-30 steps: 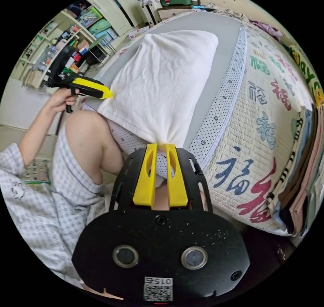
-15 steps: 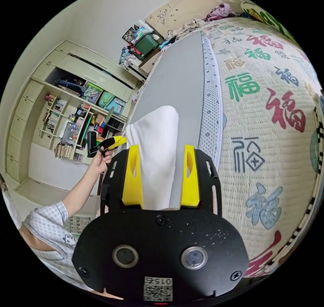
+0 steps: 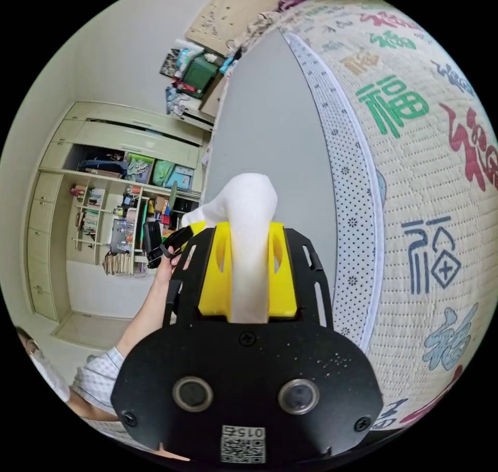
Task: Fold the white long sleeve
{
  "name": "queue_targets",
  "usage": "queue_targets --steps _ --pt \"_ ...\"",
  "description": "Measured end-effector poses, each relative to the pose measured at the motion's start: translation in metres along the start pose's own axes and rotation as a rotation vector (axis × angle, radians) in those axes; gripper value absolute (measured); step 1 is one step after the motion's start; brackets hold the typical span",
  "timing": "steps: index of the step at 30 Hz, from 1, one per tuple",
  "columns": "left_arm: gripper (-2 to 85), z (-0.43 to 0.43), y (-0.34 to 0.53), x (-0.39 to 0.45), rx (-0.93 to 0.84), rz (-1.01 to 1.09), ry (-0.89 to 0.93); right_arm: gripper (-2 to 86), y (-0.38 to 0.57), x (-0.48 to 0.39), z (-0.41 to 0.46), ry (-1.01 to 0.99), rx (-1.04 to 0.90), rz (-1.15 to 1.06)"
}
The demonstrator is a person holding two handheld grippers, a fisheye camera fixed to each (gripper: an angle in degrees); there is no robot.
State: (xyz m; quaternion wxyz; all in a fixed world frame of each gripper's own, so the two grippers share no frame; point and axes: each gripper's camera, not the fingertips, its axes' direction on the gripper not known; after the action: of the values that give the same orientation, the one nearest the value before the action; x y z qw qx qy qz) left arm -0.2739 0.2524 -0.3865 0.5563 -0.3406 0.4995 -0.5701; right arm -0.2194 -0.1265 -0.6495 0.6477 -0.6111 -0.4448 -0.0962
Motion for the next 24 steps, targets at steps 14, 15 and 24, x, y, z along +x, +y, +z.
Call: queue_targets --steps 14,15,24 --pt "7.6 -0.104 0.165 0.317 0.219 0.804 0.117 10.0 0.317 -0.057 -0.190 -0.092 0.466 -0.631" --pt "7.5 -0.103 0.179 0.334 0.224 0.832 0.136 10.0 0.330 -0.057 -0.196 -0.080 0.482 -0.641" --pt "7.6 -0.043 0.265 0.441 0.139 0.946 0.228 10.2 0.501 -0.005 -0.256 0.026 0.637 -0.631"
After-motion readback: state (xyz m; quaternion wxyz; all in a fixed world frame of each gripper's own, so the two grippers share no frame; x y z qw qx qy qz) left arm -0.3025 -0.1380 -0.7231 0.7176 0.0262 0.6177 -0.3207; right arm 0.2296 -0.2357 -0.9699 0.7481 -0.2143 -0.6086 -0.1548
